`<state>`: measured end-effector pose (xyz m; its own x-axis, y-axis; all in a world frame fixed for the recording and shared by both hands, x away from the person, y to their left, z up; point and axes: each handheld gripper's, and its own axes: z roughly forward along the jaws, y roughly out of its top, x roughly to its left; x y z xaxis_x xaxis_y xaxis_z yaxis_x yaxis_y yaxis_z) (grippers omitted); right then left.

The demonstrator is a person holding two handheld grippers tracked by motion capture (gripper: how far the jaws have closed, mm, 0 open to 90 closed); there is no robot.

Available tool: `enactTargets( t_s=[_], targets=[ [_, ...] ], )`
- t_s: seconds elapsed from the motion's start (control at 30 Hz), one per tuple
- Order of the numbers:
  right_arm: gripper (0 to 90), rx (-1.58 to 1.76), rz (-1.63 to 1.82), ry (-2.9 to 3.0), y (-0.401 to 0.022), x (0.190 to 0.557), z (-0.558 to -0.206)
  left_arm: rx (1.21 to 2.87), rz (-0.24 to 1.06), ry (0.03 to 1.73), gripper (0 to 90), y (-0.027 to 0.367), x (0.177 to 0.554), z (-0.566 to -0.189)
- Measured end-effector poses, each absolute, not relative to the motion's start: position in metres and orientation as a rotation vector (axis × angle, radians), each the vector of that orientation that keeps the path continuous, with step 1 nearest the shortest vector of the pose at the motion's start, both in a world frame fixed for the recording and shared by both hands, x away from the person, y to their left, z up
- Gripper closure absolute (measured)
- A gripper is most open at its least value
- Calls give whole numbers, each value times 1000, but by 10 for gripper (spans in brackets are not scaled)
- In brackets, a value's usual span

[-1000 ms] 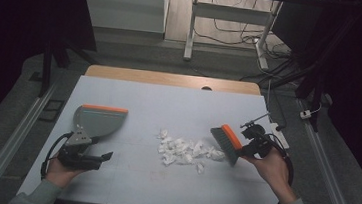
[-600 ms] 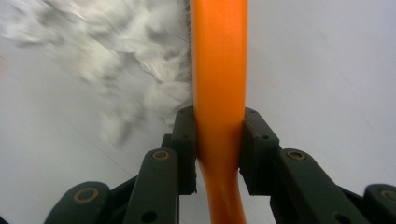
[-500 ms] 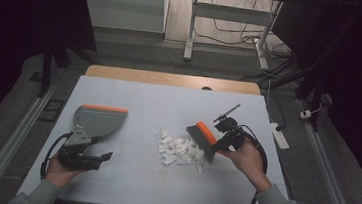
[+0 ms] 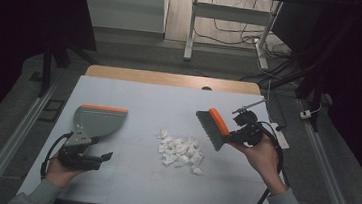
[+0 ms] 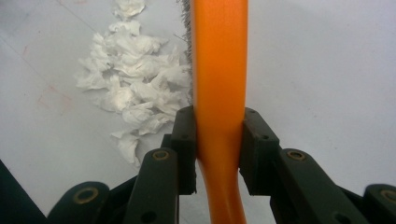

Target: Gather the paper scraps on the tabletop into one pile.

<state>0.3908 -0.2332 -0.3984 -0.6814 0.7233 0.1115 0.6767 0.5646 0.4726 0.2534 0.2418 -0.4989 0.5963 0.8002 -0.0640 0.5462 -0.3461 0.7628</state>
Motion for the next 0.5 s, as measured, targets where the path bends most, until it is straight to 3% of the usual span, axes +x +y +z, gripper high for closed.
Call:
enactTargets(
  t_s=[0.2, 0.5],
  targets=[
    [700, 1173, 799, 2708, -228, 394, -402, 2046, 416, 1065, 245, 241, 254, -499],
    [700, 1050, 888, 2808, -150, 412, -406, 2043, 417, 1064, 245, 242, 253, -499]
  ],
)
